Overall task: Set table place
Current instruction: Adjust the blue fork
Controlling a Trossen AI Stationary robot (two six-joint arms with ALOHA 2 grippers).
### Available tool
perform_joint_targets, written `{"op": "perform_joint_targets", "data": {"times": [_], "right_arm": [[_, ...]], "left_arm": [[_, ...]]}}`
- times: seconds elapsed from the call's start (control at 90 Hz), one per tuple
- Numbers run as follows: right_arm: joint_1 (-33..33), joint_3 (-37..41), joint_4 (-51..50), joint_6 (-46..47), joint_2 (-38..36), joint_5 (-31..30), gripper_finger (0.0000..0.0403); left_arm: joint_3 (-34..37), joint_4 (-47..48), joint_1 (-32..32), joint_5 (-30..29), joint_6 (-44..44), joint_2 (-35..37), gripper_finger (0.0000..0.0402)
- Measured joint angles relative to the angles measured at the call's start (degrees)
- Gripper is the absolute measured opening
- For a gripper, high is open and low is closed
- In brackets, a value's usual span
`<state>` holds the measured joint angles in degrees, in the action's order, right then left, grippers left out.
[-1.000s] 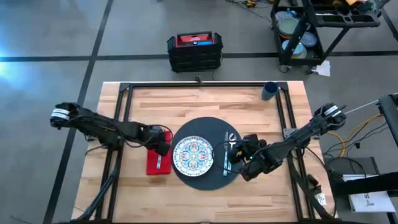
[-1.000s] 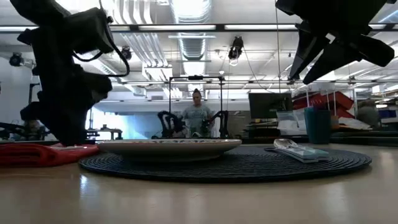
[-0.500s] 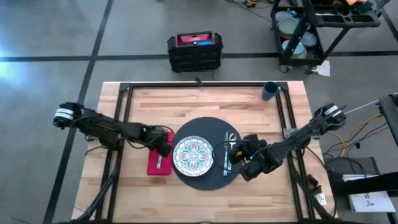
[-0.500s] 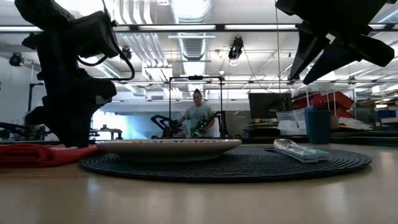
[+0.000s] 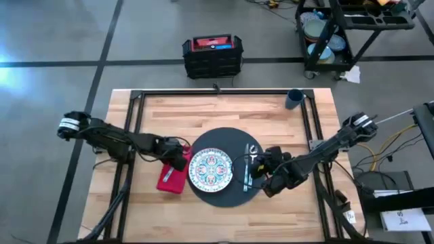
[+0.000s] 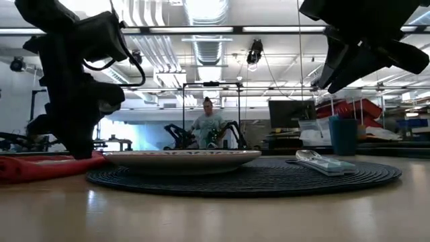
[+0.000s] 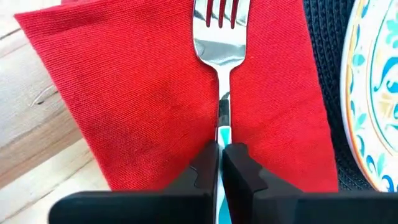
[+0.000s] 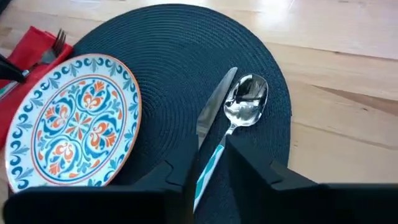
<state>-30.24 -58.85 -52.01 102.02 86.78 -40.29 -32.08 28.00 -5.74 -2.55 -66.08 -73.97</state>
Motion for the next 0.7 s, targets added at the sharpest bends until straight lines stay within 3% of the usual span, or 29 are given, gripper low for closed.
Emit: {"op": "perform_joint_targets", "data": {"times": [0.278, 0.456, 0.7], "right_arm": [[0.0, 0.1, 0.0, 0.0, 0.0, -0.1, 0.0056], [0.0, 0.1, -0.2, 0.0, 0.0, -0.2, 0.0076], [0.0, 0.4, -0.4, 0.0, 0.0, -1.1, 0.0103]], "left_arm": [[-4.3, 6.7, -0.1, -1.6, 0.0, 2.5, 0.0001], [-7.6, 14.2, -0.5, -2.9, -0.6, 3.2, 0.0001], [-7.6, 14.5, -2.0, -4.1, -0.3, 3.8, 0.0000]]}}
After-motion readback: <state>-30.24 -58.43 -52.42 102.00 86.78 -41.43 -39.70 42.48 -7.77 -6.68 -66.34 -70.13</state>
